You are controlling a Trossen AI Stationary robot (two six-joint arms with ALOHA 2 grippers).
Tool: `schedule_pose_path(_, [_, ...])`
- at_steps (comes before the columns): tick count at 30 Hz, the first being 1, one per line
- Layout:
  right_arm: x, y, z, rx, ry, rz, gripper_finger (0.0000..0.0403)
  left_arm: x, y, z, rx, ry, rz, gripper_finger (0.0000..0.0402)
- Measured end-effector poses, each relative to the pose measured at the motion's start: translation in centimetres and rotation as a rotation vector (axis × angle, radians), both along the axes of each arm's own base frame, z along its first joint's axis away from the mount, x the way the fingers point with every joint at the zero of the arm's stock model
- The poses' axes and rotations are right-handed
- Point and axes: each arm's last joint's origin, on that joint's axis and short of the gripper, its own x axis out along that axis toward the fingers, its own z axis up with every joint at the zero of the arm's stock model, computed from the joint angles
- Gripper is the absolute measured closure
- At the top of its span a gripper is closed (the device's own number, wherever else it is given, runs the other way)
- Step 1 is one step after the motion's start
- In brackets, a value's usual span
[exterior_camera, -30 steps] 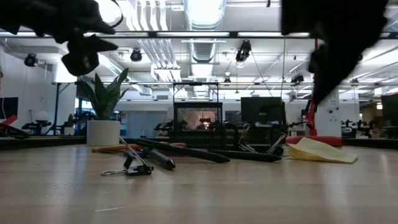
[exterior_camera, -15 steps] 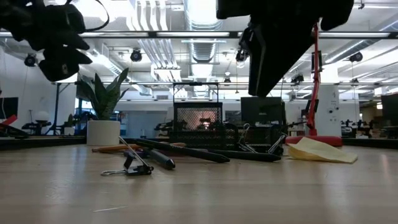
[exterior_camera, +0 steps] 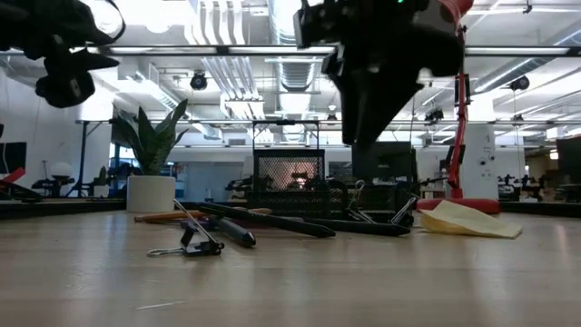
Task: Pick and place office supplies into organizer
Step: Put the top left black binder clip into the desk organizer
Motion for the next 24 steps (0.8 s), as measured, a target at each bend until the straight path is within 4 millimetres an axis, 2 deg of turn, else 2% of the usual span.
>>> schedule_pose_path(5, [0.4,-1.9,-0.4,0.044,0.052,0.049,0.0220,0.0,0.1,-0.1,0.011,0.015,0.029,0.0285])
schedule_pose_path(10, [0.1,-2.1,-0.9,0.033,0.087,0.102,0.0220,0.1,0.1,-0.2,-0.005,0.023,0.055,0.0285])
schedule_pose_path(15, [-0.5,-2.3,-2.6,0.028,0.114,0.119,0.0220,0.2,0.2,-0.3,0.002,0.031,0.073,0.0285])
schedule_pose_path(20, [-0.2,-2.3,-2.7,0.028,0.085,0.128,0.0221,0.3,0.2,-0.3,0.003,0.040,0.076,0.0285])
schedule_pose_path(24, [-0.6,-2.8,-3.5,0.057,0.109,0.114,0.0231,0.5,0.1,-0.3,0.003,0.047,0.077,0.0285])
